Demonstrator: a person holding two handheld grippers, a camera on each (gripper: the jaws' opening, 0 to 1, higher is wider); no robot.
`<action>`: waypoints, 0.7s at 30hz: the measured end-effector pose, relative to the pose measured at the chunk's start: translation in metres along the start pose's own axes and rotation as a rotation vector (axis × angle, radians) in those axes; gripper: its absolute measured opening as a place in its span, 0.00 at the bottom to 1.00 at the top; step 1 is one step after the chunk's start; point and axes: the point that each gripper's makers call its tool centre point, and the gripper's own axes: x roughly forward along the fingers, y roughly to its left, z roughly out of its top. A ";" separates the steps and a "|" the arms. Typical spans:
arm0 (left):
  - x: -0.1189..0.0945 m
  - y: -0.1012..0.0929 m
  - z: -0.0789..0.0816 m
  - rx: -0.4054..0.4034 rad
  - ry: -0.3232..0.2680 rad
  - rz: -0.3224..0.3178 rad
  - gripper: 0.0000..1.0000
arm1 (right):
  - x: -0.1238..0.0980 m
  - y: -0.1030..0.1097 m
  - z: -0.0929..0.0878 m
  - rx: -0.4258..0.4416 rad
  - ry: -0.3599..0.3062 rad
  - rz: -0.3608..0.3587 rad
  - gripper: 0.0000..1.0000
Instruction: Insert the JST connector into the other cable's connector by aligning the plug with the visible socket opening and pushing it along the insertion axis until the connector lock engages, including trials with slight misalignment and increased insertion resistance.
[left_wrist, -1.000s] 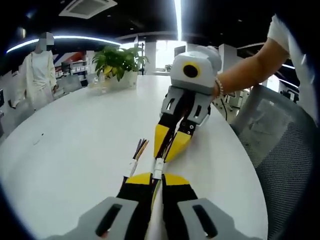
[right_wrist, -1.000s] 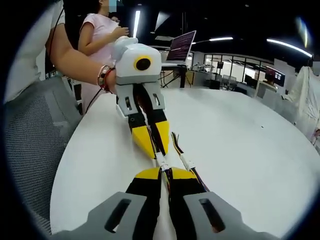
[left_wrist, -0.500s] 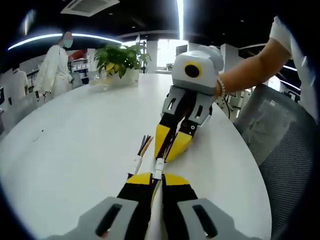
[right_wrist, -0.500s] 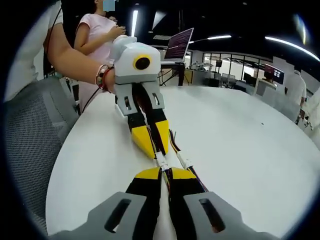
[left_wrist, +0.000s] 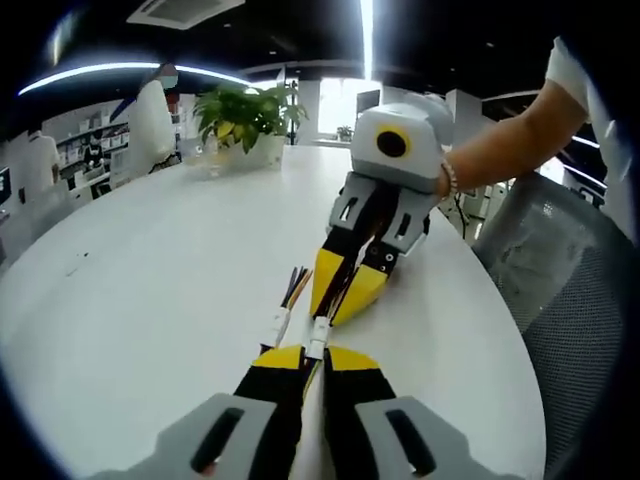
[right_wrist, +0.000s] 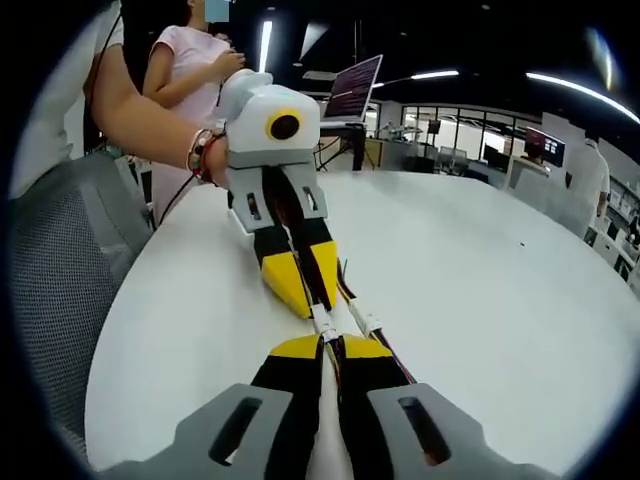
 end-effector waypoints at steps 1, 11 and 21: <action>0.000 0.000 0.000 0.002 0.001 0.002 0.01 | 0.000 0.000 0.000 0.000 0.000 -0.003 0.02; 0.004 0.000 -0.003 -0.005 0.010 0.000 0.01 | 0.001 -0.001 -0.005 0.010 0.000 -0.007 0.02; 0.004 0.001 -0.004 -0.012 0.010 0.006 0.01 | 0.001 -0.001 -0.006 0.010 -0.002 -0.009 0.02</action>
